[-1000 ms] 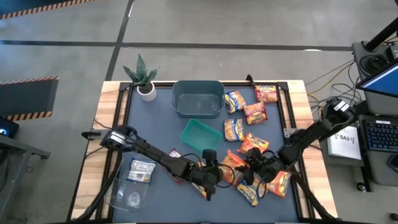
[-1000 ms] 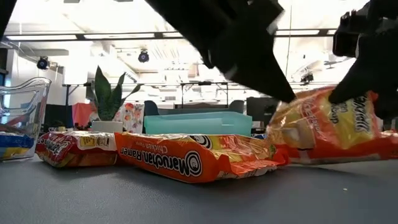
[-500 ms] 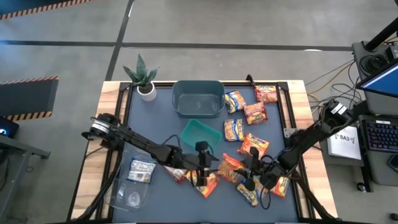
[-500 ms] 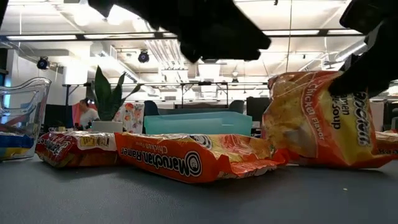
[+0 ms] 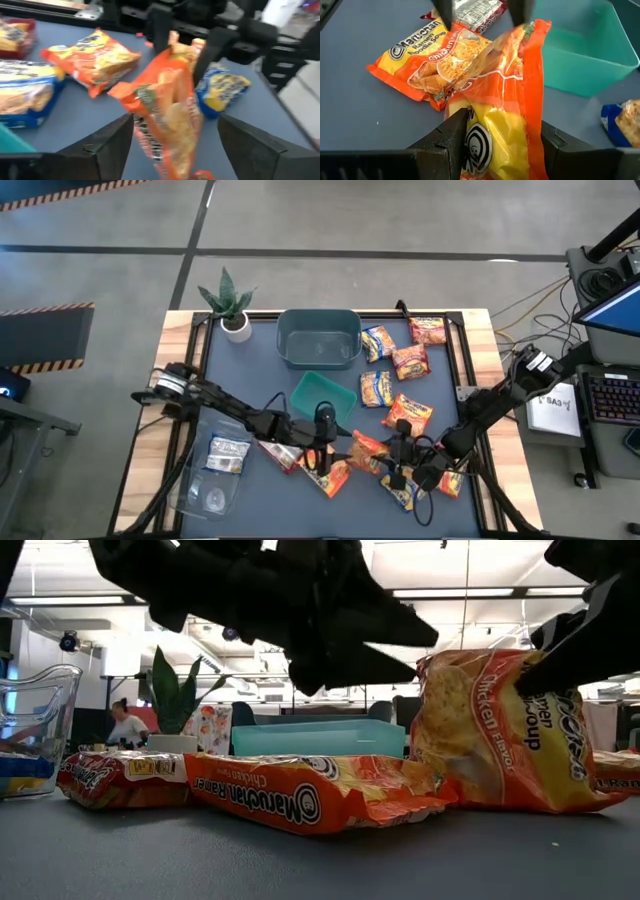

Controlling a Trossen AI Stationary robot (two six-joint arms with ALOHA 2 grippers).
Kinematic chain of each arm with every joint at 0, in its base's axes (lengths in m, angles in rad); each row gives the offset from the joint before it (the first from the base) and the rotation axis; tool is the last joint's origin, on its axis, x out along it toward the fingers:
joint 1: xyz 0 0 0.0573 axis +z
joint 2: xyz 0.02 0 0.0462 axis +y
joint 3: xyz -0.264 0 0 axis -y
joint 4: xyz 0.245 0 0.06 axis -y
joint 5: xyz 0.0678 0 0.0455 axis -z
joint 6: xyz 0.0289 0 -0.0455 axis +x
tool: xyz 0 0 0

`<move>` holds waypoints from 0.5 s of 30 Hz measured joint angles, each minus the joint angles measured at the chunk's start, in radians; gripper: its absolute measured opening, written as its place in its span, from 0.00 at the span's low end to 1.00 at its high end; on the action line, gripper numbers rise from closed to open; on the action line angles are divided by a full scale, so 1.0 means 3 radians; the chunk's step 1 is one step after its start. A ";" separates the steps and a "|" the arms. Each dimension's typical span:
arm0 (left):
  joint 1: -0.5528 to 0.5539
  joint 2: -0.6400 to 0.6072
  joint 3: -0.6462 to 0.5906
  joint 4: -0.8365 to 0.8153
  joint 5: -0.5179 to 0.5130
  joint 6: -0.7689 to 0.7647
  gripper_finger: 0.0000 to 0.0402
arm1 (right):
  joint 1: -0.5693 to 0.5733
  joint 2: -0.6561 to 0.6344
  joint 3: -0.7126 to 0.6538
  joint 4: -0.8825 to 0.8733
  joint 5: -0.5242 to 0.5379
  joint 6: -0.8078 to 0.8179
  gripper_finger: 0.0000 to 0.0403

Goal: Sort Maruchan noodles
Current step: Put the orange noodle pack into the green bin

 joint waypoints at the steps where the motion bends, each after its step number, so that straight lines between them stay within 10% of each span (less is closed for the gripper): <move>1: 0.0002 0.0002 -0.0005 -0.0005 -0.0047 0.0016 0.70 | 0.0006 0.0000 0.0010 -0.0007 -0.0004 -0.0063 0.37; 15: 0.0029 0.0218 0.0005 0.0496 0.0363 0.0223 0.70 | 0.0012 0.0011 0.0134 -0.0055 0.0111 -0.0873 0.37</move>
